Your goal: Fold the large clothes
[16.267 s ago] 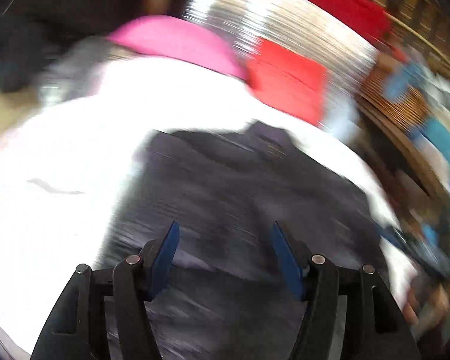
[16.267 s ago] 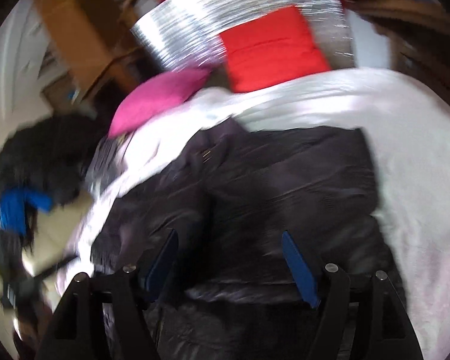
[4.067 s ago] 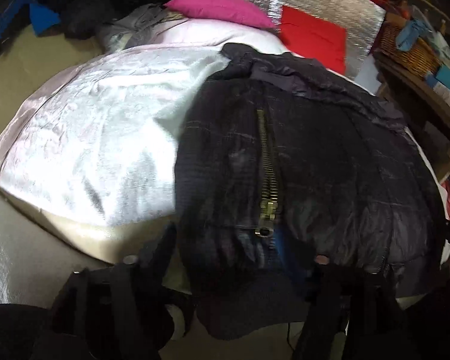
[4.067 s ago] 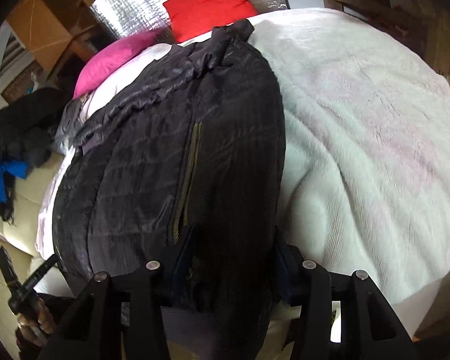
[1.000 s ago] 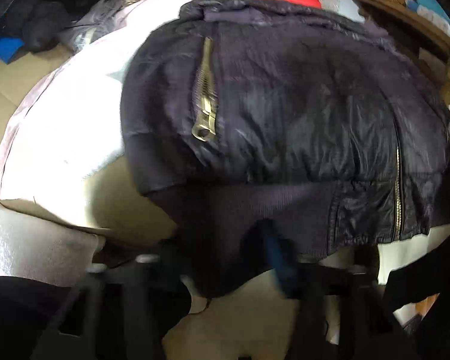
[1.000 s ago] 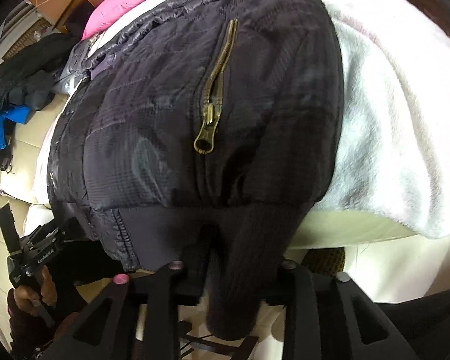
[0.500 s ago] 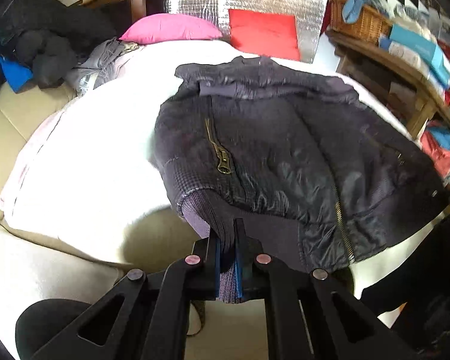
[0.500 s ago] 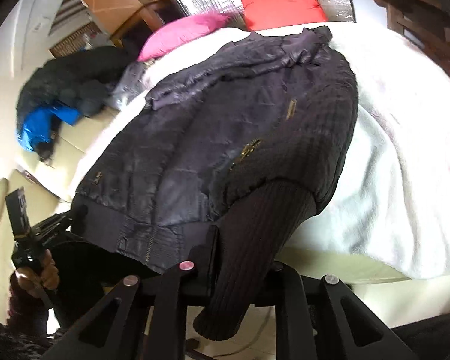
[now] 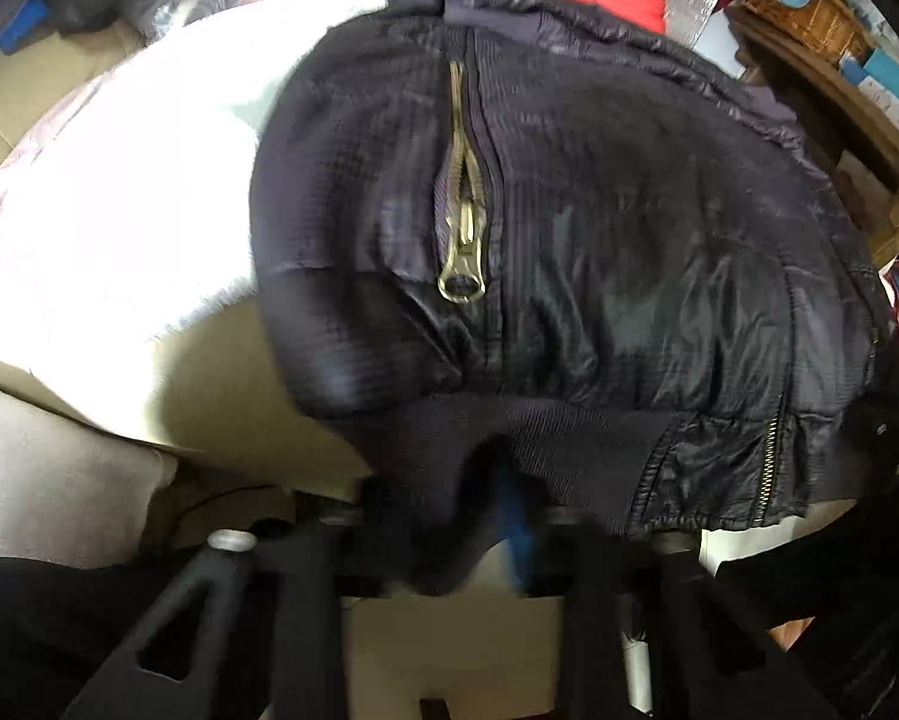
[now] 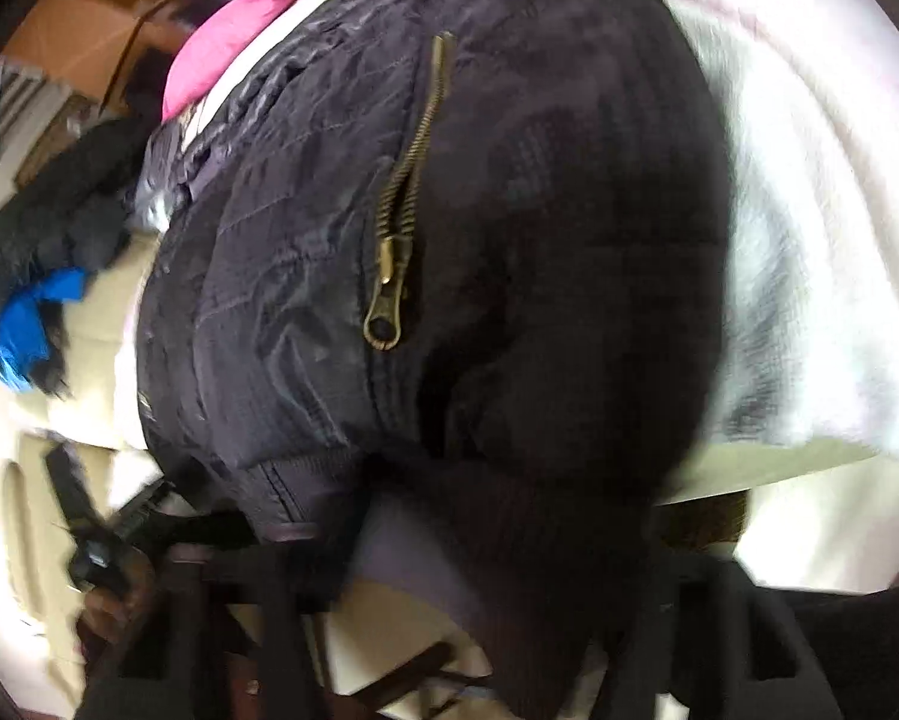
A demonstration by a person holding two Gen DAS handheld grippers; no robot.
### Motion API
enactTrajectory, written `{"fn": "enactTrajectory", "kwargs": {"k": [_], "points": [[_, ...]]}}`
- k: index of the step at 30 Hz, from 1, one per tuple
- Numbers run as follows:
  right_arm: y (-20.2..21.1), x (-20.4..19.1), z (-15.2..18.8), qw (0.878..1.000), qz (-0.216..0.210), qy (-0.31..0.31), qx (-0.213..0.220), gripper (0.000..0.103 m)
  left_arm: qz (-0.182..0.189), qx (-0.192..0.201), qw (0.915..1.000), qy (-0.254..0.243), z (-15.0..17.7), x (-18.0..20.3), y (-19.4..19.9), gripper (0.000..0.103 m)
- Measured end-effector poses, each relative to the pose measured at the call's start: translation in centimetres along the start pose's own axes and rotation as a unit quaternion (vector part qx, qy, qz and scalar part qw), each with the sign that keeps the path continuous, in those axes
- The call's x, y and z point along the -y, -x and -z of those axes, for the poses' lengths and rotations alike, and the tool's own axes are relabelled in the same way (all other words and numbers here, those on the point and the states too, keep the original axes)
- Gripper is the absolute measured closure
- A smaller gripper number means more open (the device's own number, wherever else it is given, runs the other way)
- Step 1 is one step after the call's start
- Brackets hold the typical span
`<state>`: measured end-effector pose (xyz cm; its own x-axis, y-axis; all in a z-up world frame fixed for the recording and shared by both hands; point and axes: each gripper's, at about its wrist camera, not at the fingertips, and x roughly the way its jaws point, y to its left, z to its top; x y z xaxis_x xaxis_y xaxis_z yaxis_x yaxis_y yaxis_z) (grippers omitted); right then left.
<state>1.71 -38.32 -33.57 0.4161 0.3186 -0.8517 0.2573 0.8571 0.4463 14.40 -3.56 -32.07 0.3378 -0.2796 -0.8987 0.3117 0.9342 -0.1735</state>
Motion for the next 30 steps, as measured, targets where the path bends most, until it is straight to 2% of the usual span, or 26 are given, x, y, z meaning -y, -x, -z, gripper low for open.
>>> {"fn": "enactTrajectory", "kwargs": {"k": [4, 8, 15, 18, 21, 27, 30], "points": [[2.9, -2.0, 0.0, 0.999, 0.012, 0.035, 0.022, 0.086, 0.013, 0.029, 0.9994, -0.017, -0.3, 0.2, 3.3, 0.096], [8.1, -4.6, -1.2, 0.993, -0.004, 0.092, 0.075, 0.086, 0.036, 0.071, 0.9962, -0.036, -1.8, 0.4, 7.7, 0.096], [14.9, -6.9, -5.5, 0.973, -0.028, 0.130, 0.191, 0.087, 0.071, 0.159, 0.9841, -0.036, -8.4, 0.4, 14.1, 0.095], [14.9, -7.6, -9.2, 0.966, -0.039, 0.114, 0.227, 0.087, 0.089, 0.181, 0.9793, -0.019, -12.4, 0.9, 14.6, 0.095], [15.1, -6.9, -13.2, 0.959, -0.055, 0.087, 0.262, 0.087, 0.085, 0.205, 0.9749, -0.007, -16.0, 1.0, 14.8, 0.095], [13.0, -6.8, -22.6, 0.950, -0.050, 0.052, 0.303, 0.087, 0.085, 0.240, 0.9670, 0.004, -25.7, 1.9, 12.0, 0.095], [10.6, -6.2, -28.2, 0.948, -0.037, 0.039, 0.313, 0.087, 0.073, 0.243, 0.9672, -0.006, -30.8, 2.4, 9.4, 0.095]]}}
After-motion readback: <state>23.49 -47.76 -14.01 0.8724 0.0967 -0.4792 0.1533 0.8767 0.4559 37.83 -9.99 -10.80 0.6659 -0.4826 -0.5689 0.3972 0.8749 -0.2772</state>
